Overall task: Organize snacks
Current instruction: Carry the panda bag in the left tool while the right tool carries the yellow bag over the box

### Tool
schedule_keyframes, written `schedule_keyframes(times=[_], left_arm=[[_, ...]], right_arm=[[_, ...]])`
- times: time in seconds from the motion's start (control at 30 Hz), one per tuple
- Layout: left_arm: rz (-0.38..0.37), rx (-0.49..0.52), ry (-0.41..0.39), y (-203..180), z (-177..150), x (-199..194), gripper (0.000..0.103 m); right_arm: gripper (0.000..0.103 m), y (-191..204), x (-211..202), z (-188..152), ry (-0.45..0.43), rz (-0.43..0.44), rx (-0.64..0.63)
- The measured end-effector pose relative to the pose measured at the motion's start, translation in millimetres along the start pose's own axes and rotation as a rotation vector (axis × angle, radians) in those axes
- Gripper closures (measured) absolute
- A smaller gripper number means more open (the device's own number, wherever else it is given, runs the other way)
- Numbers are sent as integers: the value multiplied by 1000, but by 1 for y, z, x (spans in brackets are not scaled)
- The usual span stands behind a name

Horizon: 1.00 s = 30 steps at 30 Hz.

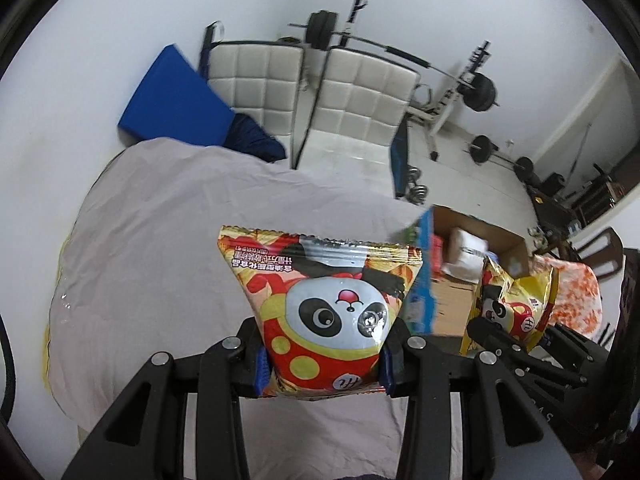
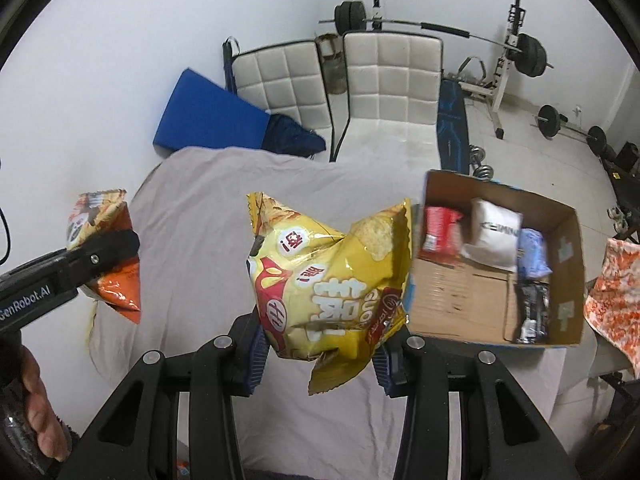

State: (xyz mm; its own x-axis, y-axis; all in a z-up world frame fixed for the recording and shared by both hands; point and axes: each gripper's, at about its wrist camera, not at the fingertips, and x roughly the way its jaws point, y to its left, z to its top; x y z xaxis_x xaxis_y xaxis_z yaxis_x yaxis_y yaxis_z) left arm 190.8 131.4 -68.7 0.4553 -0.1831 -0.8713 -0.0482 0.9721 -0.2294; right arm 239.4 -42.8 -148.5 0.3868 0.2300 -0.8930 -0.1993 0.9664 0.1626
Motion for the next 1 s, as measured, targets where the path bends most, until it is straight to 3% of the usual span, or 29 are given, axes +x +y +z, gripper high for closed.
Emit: schedule_keyframes(times=[0.17,0.37,0.7,1.0], left_arm=[[-44,65,5,-43,-1,2,66],[-94,143,32,-95,1,24,66],[-119,251,33,-176,6,48,66],[-101,255,52,-209,17,89,66]], right_arm=[[58,-33,-39,-14,-27,-19,35],[58,-90,-57,-28,-35,-64,110],[58,-179,-70,-34,-46,-128,221],[58,-222,-48,-21,-18,-139,237]])
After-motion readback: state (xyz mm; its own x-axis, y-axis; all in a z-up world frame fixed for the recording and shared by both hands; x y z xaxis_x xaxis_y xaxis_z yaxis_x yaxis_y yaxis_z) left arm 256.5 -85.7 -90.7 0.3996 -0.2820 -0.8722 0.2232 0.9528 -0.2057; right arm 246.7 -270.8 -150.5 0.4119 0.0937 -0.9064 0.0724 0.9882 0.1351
